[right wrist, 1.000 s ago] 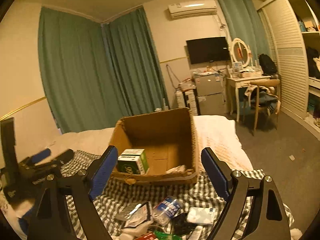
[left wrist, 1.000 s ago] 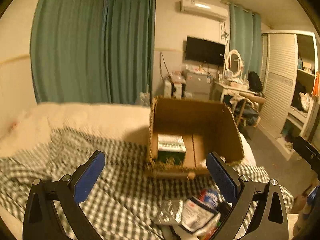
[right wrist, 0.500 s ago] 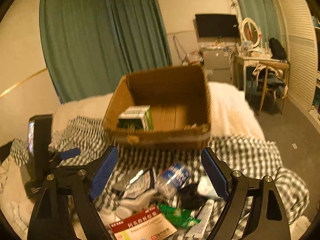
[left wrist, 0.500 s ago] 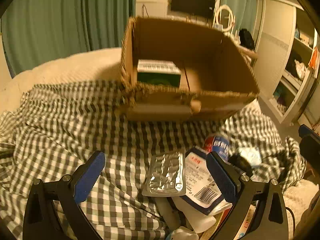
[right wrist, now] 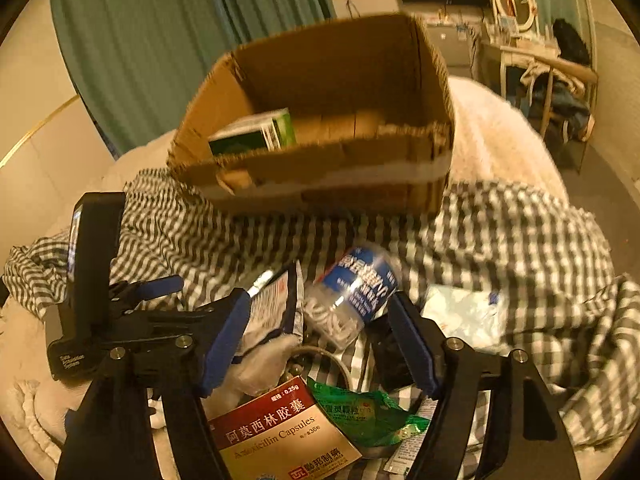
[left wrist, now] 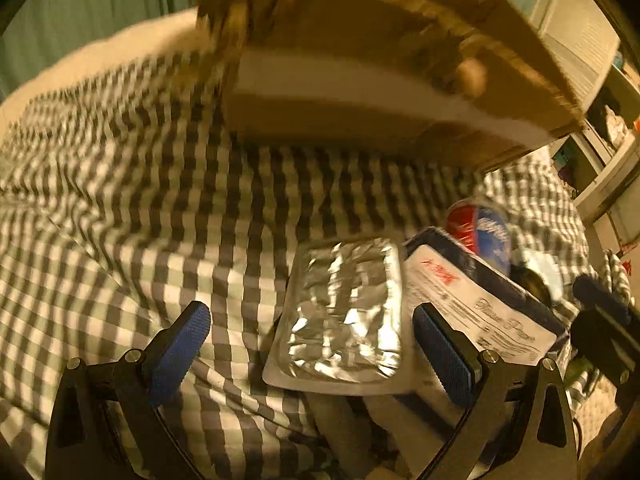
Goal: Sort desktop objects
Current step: 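Grasp the foil blister pack with the left tool while the right grasps a paper packet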
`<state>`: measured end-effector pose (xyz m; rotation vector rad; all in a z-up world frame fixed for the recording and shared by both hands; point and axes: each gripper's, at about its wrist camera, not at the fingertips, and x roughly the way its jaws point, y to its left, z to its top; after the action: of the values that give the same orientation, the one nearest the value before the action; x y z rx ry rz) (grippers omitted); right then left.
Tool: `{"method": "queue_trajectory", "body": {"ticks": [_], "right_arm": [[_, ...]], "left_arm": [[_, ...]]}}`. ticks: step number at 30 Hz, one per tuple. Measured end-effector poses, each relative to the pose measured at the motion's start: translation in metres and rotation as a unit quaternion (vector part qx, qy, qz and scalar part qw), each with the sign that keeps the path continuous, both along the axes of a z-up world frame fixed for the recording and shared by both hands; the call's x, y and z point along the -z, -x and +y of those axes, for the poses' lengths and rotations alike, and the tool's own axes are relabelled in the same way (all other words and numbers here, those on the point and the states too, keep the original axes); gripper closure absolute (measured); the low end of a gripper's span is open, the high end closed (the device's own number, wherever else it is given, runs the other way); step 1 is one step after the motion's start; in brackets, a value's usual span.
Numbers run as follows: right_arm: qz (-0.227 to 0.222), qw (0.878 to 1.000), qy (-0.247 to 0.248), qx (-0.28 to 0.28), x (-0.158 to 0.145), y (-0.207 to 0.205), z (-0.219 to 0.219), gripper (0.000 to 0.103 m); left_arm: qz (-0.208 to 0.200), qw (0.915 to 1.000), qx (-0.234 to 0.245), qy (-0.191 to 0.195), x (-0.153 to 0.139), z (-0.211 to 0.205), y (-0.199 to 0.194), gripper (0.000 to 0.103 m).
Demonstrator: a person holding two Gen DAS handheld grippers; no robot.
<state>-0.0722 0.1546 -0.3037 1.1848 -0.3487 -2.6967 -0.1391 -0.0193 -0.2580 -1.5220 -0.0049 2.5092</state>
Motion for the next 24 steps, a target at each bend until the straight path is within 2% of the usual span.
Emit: {"method": "queue_trajectory", "body": {"ticks": [5, 8, 10, 12, 13, 16, 19, 24], "right_arm": [[-0.046, 0.998, 0.033, -0.028, 0.026, 0.015, -0.007, 0.040], [-0.066, 0.996, 0.046, -0.048, 0.039, 0.022, -0.013, 0.050], [-0.075, 0.994, 0.061, -0.058, 0.045, 0.026, -0.013, 0.056], [-0.074, 0.993, 0.067, -0.063, 0.046, 0.028, -0.014, 0.064], [-0.074, 0.992, 0.075, -0.070, 0.047, 0.029, -0.014, 0.076], [-0.073, 0.990, 0.089, -0.079, 0.047, 0.029, -0.014, 0.087], [-0.061, 0.991, 0.091, -0.075, 0.042, 0.024, -0.013, 0.093], [-0.028, 0.995, 0.073, -0.055, 0.027, 0.016, -0.005, 0.095]], "left_arm": [[-0.016, 0.9997, -0.011, -0.017, 0.014, -0.005, 0.011, 0.003], [-0.021, 0.9995, -0.010, -0.020, 0.018, -0.004, 0.013, 0.014], [-0.019, 0.9996, -0.006, -0.018, 0.019, -0.003, 0.012, 0.030], [-0.013, 0.9998, -0.001, -0.016, 0.017, -0.001, 0.010, 0.032], [-0.010, 0.9998, 0.001, -0.014, 0.016, 0.000, 0.010, 0.032], [0.002, 0.9999, 0.007, -0.010, 0.011, 0.002, 0.005, 0.033], [0.014, 0.9998, 0.014, -0.008, 0.003, 0.004, -0.001, 0.033], [0.037, 0.9991, 0.021, -0.005, -0.015, 0.000, -0.004, 0.033]]}}
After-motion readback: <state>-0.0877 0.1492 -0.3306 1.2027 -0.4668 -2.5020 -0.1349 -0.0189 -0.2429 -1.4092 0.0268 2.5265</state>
